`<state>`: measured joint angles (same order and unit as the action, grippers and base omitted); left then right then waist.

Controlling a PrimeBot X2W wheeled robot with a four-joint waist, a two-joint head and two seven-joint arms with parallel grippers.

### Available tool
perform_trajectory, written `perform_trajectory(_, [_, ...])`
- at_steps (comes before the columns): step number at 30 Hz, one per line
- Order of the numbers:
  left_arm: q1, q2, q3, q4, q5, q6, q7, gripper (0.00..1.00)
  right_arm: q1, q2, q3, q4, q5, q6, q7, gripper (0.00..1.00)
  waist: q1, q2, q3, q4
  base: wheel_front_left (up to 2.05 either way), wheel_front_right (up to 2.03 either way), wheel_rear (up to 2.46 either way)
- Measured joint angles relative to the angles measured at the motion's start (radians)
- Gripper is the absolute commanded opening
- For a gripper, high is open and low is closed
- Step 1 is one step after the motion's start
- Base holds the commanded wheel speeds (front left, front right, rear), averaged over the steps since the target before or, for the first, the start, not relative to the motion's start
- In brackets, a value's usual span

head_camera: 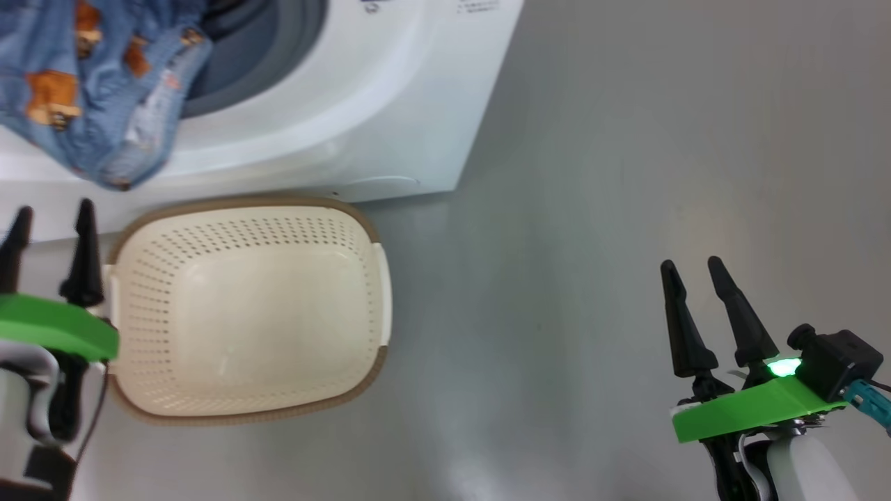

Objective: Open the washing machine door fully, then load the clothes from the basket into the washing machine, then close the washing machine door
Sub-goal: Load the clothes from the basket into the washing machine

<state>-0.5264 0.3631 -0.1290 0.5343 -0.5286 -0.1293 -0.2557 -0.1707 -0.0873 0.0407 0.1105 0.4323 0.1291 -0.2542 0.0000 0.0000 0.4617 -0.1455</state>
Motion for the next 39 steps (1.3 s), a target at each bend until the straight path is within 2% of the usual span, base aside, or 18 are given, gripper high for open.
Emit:
perform_trajectory(14, [-0.200, 0.057, -0.063, 0.220, -0.052, 0.000, 0.000, 1.00, -0.023, 0.016, 0.020, -0.015, -0.010, 0.000, 0.000, 1.00, 0.0000, 0.0000, 0.094, -0.088, 0.00, 0.00, 0.00])
perform_trajectory(23, [-0.260, 0.071, -0.037, 0.324, -0.049, 0.000, 0.000, 1.00, -0.039, 0.019, 0.040, -0.023, -0.014, 0.000, 0.000, 1.00, 0.0000, 0.0000, 0.113, -0.120, 0.00, 0.00, 0.00])
perform_trajectory(24, [-0.261, 0.071, -0.033, 0.328, -0.049, 0.000, 0.000, 0.57, -0.039, 0.019, 0.039, -0.024, -0.017, 0.000, 0.000, 1.00, 0.0000, 0.0000, 0.114, -0.121, 0.00, 0.00, 0.00])
perform_trajectory(25, [-0.265, 0.071, -0.026, 0.331, -0.048, 0.000, 0.000, 0.36, -0.039, 0.019, 0.039, -0.024, -0.017, 0.000, 0.000, 1.00, 0.0000, 0.0000, 0.115, -0.121, 0.00, 0.00, 0.00])
perform_trajectory(26, [-0.271, 0.071, -0.019, 0.333, -0.046, 0.000, 0.000, 0.00, -0.039, 0.019, 0.039, -0.024, -0.017, 0.000, 0.000, 1.00, 0.0000, 0.0000, 0.116, -0.121, 0.00, 0.00, 0.00])
perform_trajectory(31, [-0.282, 0.062, -0.008, 0.291, -0.045, 0.000, 0.000, 0.00, -0.039, 0.023, 0.027, -0.029, -0.017, 0.000, 0.000, 1.00, 0.0000, 0.0000, 0.119, -0.110, 0.00, 0.00, 0.00])
perform_trajectory(39, [-0.279, 0.045, -0.007, 0.034, -0.038, 0.000, 0.000, 0.00, -0.044, 0.033, 0.022, -0.026, -0.017, 0.000, 0.000, 1.00, 0.0000, 0.0000, 0.122, -0.072, 0.00, 0.00, 0.00])
